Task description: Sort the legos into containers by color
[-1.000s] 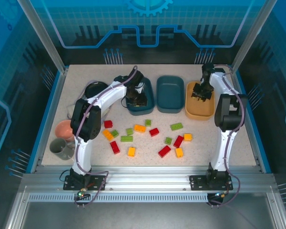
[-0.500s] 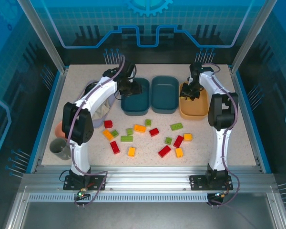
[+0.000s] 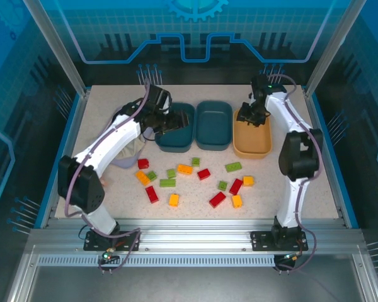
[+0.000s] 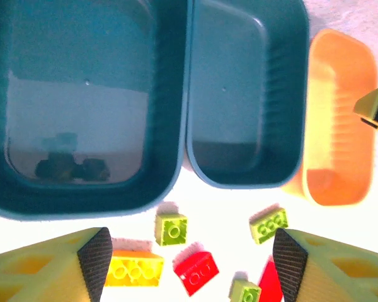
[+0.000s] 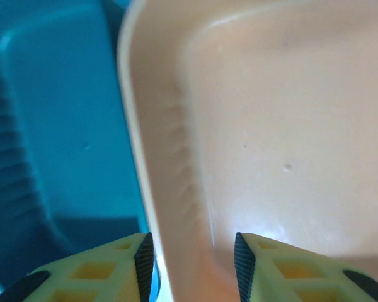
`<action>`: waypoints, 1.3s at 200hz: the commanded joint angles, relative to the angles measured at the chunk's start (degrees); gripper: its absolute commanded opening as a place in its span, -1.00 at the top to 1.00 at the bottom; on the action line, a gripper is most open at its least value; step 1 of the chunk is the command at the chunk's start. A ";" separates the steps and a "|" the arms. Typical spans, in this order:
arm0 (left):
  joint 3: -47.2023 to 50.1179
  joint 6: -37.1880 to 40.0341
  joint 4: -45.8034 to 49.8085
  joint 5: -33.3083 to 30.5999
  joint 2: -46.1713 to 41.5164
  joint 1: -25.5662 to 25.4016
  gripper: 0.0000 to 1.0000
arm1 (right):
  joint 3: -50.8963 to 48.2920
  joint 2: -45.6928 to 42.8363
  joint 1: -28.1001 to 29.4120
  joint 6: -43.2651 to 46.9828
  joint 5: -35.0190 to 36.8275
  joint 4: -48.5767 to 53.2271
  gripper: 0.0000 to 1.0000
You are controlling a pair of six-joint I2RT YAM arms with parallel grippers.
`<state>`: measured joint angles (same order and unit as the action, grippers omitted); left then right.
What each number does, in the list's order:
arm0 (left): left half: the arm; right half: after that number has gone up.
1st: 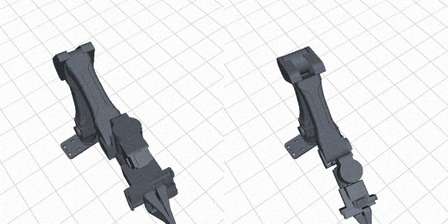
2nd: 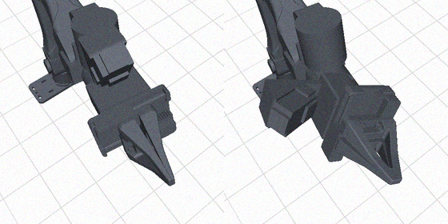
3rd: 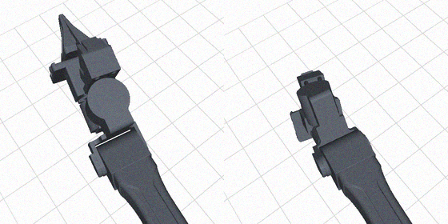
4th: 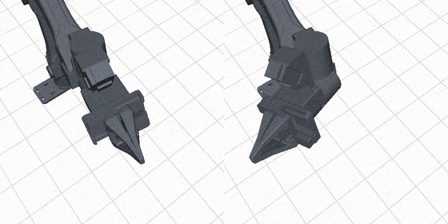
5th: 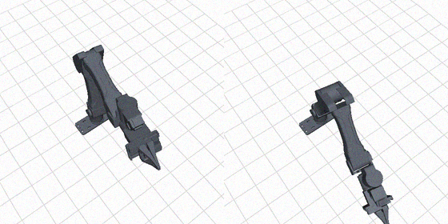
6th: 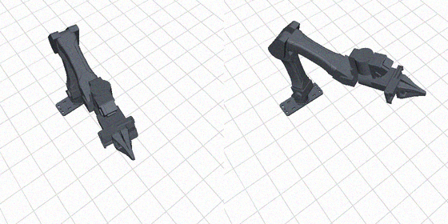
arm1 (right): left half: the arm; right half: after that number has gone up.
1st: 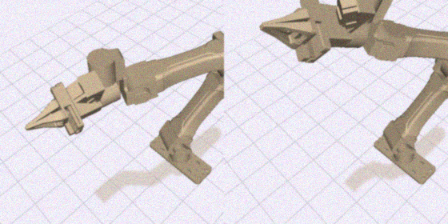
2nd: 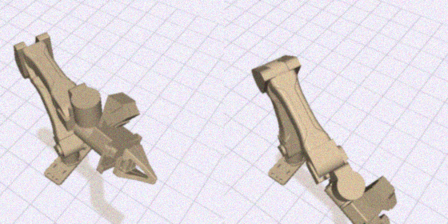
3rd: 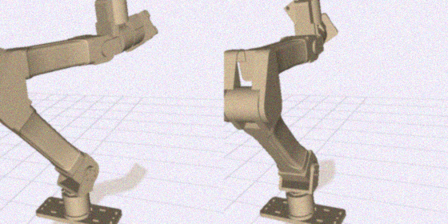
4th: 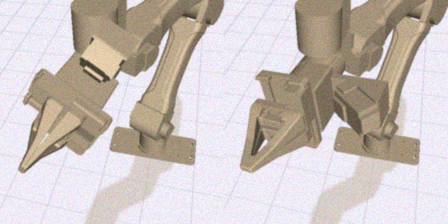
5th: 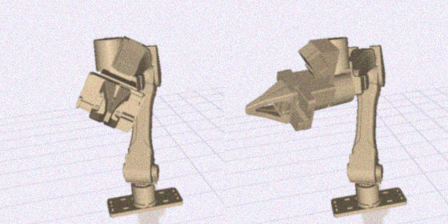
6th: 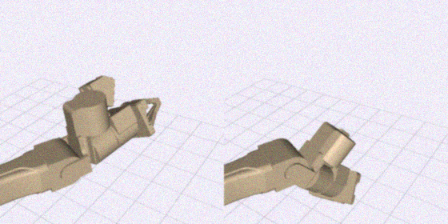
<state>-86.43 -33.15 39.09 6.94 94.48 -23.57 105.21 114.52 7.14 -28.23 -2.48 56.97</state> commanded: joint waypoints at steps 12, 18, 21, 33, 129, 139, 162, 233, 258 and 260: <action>6.88 -3.43 -4.38 3.51 -9.82 -1.70 -0.54 | -9.79 -15.56 3.16 -0.68 5.44 1.12 0.09; 8.23 -3.39 -4.75 3.84 -11.37 -2.25 -0.56 | -12.71 -18.25 3.96 -1.49 6.02 1.21 0.05; 9.15 -3.40 -4.97 4.12 -12.09 -2.42 -0.57 | -14.35 -19.34 4.42 -2.01 6.26 1.21 0.03; 12.68 -3.61 -6.06 5.46 -15.25 -3.41 -0.62 | -21.34 -25.29 6.32 -4.93 6.45 1.22 -0.06; 37.24 -10.89 -15.84 9.84 -32.97 -10.96 -0.98 | -59.47 -37.66 18.52 -28.71 -0.78 -14.34 -0.45; 37.63 -10.97 -15.63 9.46 -33.60 -11.27 -0.97 | -60.58 -36.55 18.46 -29.90 -0.61 -15.89 -0.43; 37.83 -10.80 -14.80 9.15 -34.56 -11.63 -0.97 | -61.53 -34.40 18.52 -31.82 -0.42 -18.70 -0.37; 38.66 -11.02 -14.56 9.10 -35.77 -11.74 -0.97 | -61.53 -28.21 18.88 -35.16 0.63 -21.26 -0.05; 38.74 -11.24 -14.92 8.81 -35.55 -11.73 -0.97 | -61.21 -26.92 19.19 -36.02 0.79 -21.69 0.19; 38.78 -11.28 -14.92 8.84 -35.60 -11.73 -0.97 | -61.14 -26.96 19.16 -36.02 0.87 -21.65 0.21</action>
<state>-48.56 -43.64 24.97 15.51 59.55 -34.79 43.94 86.41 25.23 -62.54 -2.00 36.14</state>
